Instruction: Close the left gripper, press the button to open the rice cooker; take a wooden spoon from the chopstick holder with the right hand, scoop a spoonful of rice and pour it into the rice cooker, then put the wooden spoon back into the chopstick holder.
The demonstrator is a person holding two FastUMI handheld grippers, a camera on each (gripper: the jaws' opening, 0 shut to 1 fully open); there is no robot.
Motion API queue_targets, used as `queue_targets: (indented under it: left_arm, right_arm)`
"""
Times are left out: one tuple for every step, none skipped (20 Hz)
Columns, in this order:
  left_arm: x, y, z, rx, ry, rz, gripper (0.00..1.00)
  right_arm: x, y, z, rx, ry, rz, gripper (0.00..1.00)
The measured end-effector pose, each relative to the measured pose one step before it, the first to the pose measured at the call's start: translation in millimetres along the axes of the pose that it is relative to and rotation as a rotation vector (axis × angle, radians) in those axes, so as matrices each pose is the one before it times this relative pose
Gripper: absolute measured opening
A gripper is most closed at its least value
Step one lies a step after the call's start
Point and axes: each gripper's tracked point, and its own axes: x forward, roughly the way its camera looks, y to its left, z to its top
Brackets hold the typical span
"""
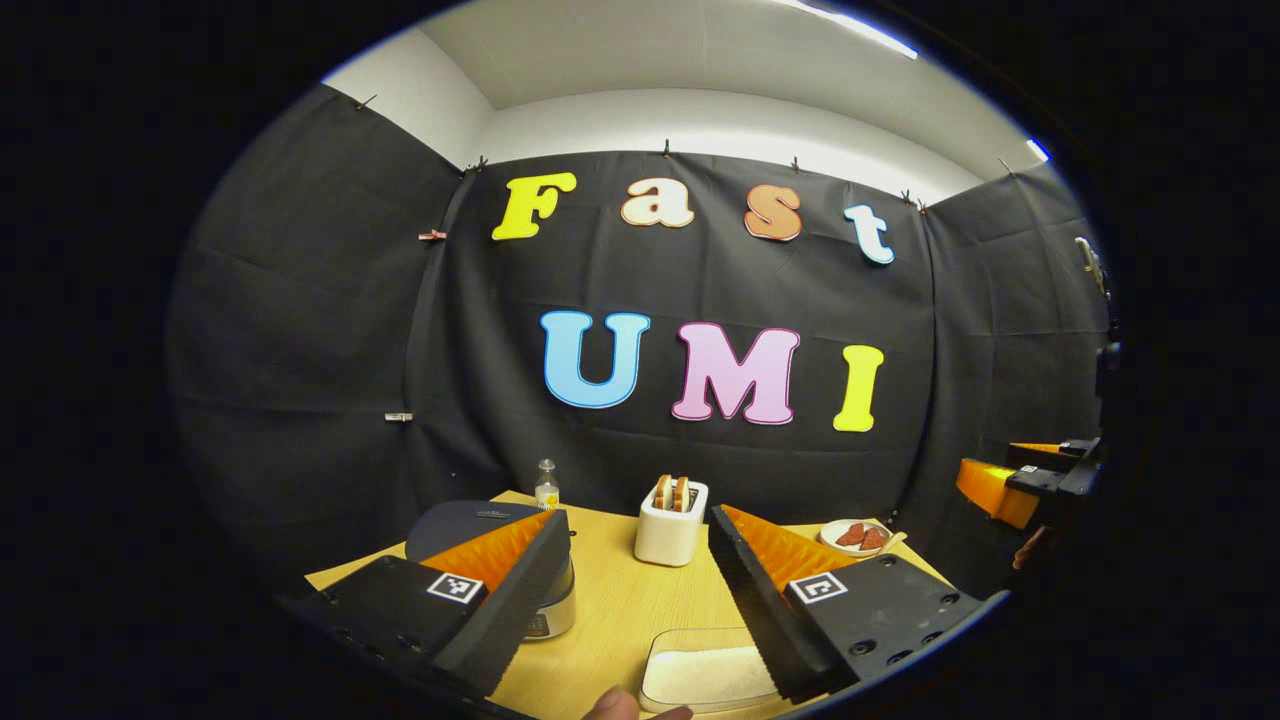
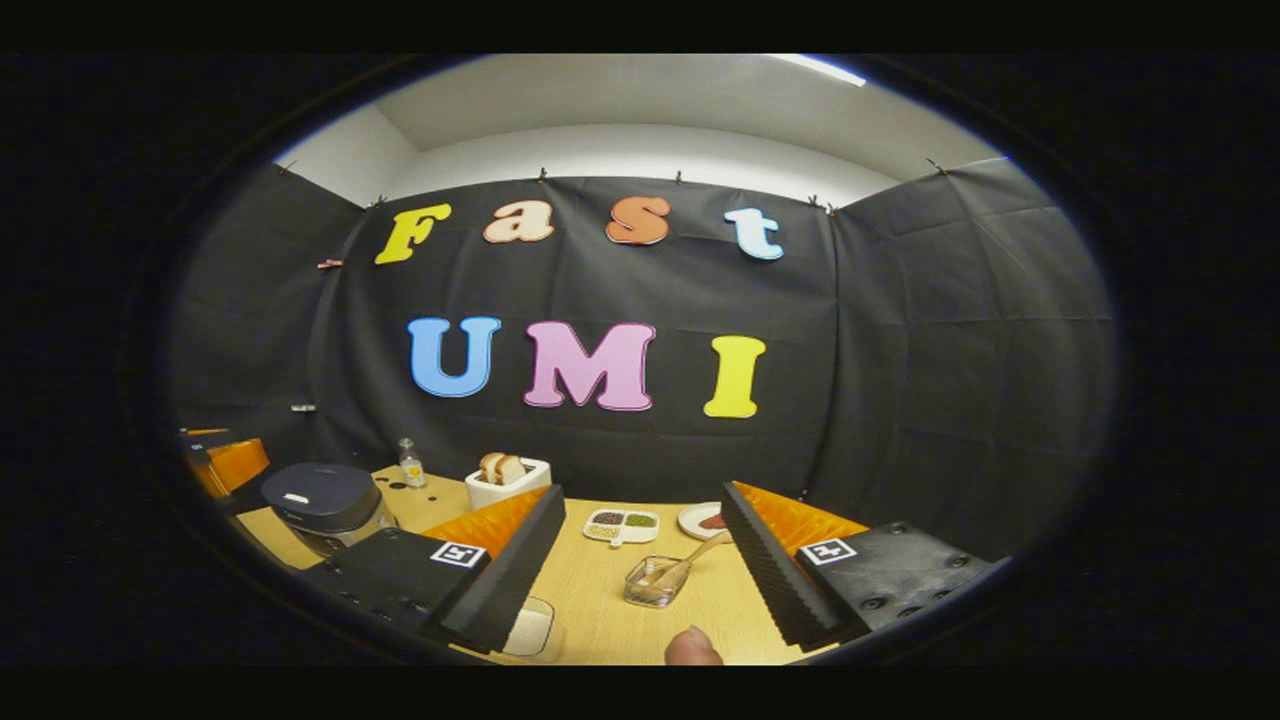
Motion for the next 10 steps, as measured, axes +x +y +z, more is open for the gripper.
queue_targets:
  left_arm:
    - [0.42, -0.16, -1.90, 0.00344, 0.00309, -0.00205, 0.95]
    - [0.85, -2.59, -0.44, 0.00167, 0.00513, -0.01288, 0.95]
    - [1.74, -1.72, -1.62, -0.00348, 0.00520, -0.01008, 0.95]
    - [0.32, -0.34, -0.21, -0.01078, 0.00298, -0.00609, 0.95]
    - [0.65, 1.04, -0.68, -0.01301, 0.00113, -0.00064, 0.95]
    - [1.08, 1.73, -0.16, -0.01028, 0.00096, 0.00245, 0.95]
    - [0.24, 1.22, -1.91, -0.00559, 0.00503, 0.00276, 0.95]
    - [0.38, 1.79, -0.57, -0.00263, 0.00427, 0.00235, 0.95]
    - [1.00, 1.46, -1.51, 0.00063, 0.00036, 0.00331, 0.95]
    - [0.34, 2.00, 1.22, 0.00333, -0.00181, 0.00192, 0.95]
  right_arm:
    - [0.99, 1.22, -0.01, -0.00265, 0.00097, 0.00115, 0.98]
    - [0.32, 1.01, 0.01, -0.00335, 0.00067, 0.00164, 0.98]
    - [0.90, 0.07, 0.33, -0.00254, -0.00102, 0.00004, 0.96]
    - [1.77, 0.35, -0.07, -0.00182, 0.00099, -0.00161, 1.00]
    - [0.64, -0.60, -0.98, 0.00237, 0.00196, -0.00120, 0.96]
    - [1.35, 0.44, -1.48, 0.00489, 0.00640, -0.00032, 0.96]
    - [1.40, 0.42, -1.58, 0.00317, 0.00675, 0.00042, 0.98]
    - [1.34, -0.10, -1.39, -0.00207, 0.00372, 0.00001, 0.99]
    - [0.62, 0.82, 1.32, -0.00977, -0.00524, 0.00249, 1.00]
    - [1.34, 0.19, 1.96, -0.01345, -0.00583, -0.00161, 0.98]
